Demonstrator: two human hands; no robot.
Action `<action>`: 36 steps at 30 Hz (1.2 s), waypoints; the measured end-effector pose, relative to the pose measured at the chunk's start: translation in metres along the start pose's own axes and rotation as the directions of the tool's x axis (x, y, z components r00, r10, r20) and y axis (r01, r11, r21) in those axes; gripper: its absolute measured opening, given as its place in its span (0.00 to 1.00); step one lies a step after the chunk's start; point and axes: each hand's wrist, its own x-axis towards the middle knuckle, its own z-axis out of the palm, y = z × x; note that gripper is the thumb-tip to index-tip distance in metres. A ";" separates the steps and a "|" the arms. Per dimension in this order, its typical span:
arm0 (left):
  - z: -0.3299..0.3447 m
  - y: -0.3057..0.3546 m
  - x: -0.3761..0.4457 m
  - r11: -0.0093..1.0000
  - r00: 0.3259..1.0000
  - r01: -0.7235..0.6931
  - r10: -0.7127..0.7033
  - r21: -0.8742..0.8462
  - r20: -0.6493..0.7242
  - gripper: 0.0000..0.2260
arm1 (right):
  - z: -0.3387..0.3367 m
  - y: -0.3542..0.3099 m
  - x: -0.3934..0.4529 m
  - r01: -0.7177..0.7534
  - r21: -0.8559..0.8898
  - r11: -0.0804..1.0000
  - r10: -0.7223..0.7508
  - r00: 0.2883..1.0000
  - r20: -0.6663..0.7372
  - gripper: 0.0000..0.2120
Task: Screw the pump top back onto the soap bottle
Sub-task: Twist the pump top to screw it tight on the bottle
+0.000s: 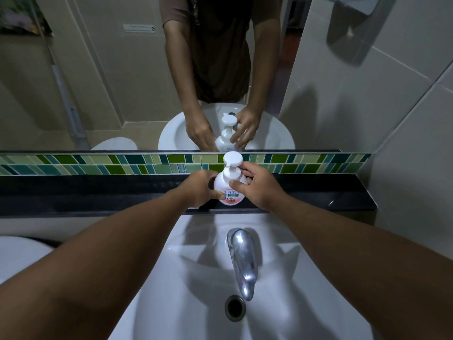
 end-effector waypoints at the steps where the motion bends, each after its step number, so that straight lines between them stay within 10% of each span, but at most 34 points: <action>1: 0.000 0.000 0.000 1.000 1.000 0.001 -0.001 -0.007 -0.002 0.25 | 0.000 -0.001 0.000 -0.021 0.017 1.000 0.021 1.000 -0.005 0.25; 10: 0.000 0.003 -0.004 0.999 1.000 -0.017 0.018 -0.040 0.016 0.23 | 0.006 -0.010 0.001 -0.001 0.137 0.991 0.009 0.998 -0.055 0.44; 20: -0.002 0.003 -0.003 1.000 1.000 0.006 -0.007 0.002 0.026 0.26 | -0.005 0.001 0.005 -0.016 0.036 0.999 0.015 0.999 0.045 0.22; 26: -0.002 0.004 -0.004 1.000 0.999 -0.020 0.020 -0.002 0.025 0.24 | 0.009 -0.009 0.001 -0.030 0.026 0.999 0.034 0.988 -0.152 0.34; 36: -0.003 0.005 -0.003 1.000 0.999 0.000 0.000 -0.001 0.037 0.27 | -0.005 0.000 0.002 0.025 0.161 0.987 -0.035 0.998 0.057 0.41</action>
